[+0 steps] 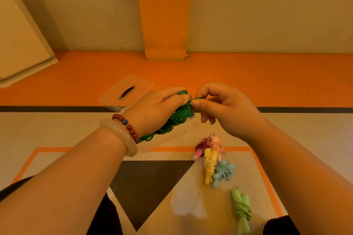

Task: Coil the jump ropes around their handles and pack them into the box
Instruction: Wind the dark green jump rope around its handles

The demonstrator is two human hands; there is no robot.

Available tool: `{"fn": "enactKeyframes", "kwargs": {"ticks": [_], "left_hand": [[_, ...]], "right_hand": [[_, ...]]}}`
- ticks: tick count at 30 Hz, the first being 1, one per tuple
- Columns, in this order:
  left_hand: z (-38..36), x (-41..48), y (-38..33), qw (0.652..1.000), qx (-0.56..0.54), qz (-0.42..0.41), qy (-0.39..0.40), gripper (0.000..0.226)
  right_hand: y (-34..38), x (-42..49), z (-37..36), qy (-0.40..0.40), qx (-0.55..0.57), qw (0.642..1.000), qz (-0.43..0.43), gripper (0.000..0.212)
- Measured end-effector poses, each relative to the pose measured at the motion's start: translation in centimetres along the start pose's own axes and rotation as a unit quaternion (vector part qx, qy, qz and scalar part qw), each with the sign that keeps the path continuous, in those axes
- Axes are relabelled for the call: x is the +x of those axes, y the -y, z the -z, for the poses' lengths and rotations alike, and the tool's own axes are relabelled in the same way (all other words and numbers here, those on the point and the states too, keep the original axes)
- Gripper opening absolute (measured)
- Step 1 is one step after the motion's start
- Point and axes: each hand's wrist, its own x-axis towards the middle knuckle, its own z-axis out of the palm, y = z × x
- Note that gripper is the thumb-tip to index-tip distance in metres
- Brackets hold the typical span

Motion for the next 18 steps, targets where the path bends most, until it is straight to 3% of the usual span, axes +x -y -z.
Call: {"fn": "enactKeyframes", "kwargs": {"ticks": [4,9,12,14,18], "left_hand": [[-0.2,-0.2,-0.2,1.0,0.002,0.002,0.015,0.045],[-0.7,-0.3,-0.4,0.999,-0.004,-0.011,0.03,0.064],[-1.0,-0.4,-0.4,1.0,-0.011,-0.006,0.016,0.048],[-1.1,-0.4,-0.6,1.0,-0.028,-0.003,0.013,0.047],[-1.1,-0.2,-0.7,0.999,-0.047,-0.003,0.004,0.089]], "right_hand": [[-0.3,0.1,0.0,0.021,0.068,0.997,-0.028,0.03],[0.1,0.1,0.2,0.106,0.103,0.987,-0.069,0.037],[-0.7,0.2,0.1,0.089,0.174,0.977,-0.082,0.048],[-0.8,0.1,-0.3,0.087,0.237,0.964,-0.086,0.038],[-0.9,0.2,-1.0,0.051,0.371,0.919,-0.124,0.045]]}}
